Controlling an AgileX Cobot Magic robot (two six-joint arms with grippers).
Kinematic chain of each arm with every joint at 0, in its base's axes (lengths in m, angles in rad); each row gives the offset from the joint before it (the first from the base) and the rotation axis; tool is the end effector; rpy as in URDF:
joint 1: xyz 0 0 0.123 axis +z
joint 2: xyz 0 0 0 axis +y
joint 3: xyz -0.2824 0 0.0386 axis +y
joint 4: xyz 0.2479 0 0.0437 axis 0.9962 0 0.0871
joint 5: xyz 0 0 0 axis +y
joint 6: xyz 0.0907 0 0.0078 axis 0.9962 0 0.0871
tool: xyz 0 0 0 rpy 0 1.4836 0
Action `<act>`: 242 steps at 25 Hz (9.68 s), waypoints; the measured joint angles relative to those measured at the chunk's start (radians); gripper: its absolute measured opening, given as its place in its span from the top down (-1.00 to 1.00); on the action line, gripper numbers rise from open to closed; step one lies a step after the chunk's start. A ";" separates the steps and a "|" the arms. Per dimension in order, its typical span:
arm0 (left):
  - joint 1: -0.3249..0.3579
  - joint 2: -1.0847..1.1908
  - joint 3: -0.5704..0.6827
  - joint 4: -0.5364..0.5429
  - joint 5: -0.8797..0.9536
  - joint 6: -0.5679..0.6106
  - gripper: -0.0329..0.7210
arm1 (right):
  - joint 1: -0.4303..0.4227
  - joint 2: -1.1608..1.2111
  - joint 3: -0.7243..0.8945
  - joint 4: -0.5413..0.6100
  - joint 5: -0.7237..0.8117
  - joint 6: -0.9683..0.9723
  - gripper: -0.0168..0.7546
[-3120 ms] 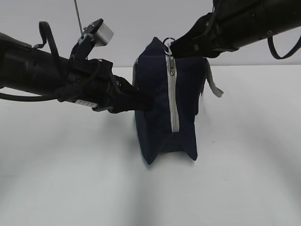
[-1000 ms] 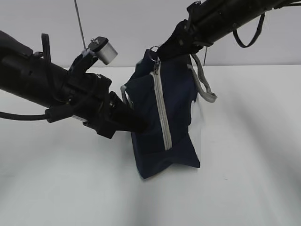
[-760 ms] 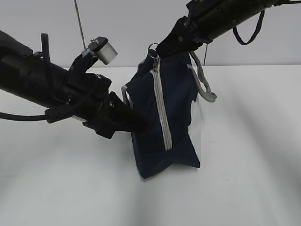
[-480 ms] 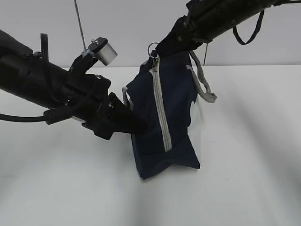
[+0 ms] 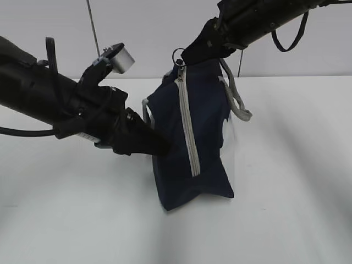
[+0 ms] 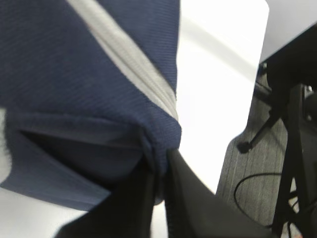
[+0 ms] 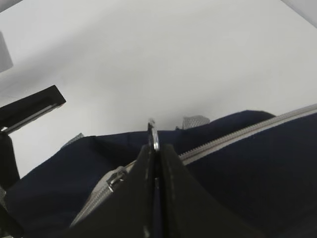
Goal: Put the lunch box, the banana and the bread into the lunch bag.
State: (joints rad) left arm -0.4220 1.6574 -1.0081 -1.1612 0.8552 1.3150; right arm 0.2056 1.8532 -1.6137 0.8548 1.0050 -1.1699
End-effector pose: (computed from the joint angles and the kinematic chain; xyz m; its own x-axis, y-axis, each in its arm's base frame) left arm 0.2685 -0.1897 0.2310 -0.5156 0.4869 -0.7051 0.8534 0.3655 -0.3716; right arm 0.3870 0.1400 0.3098 -0.3512 -0.5293 -0.7723 -0.8848 0.4575 0.0887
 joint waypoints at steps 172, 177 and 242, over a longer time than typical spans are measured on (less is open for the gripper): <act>0.268 0.455 -0.710 0.091 0.186 -0.963 -0.41 | -0.067 0.384 -0.426 -0.014 0.084 -0.132 1.00; 0.268 0.458 -0.769 0.184 0.208 -0.985 -0.41 | -0.067 0.384 -0.426 -0.019 0.086 -0.132 1.00; 0.138 0.543 -0.826 0.048 0.195 -0.919 0.91 | -0.123 0.445 -0.428 -0.055 0.048 -0.174 1.00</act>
State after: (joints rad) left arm -0.2844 2.2005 -1.8336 -1.1127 1.0499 0.3964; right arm 0.0823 2.2981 -2.0414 0.7994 1.0532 -1.3436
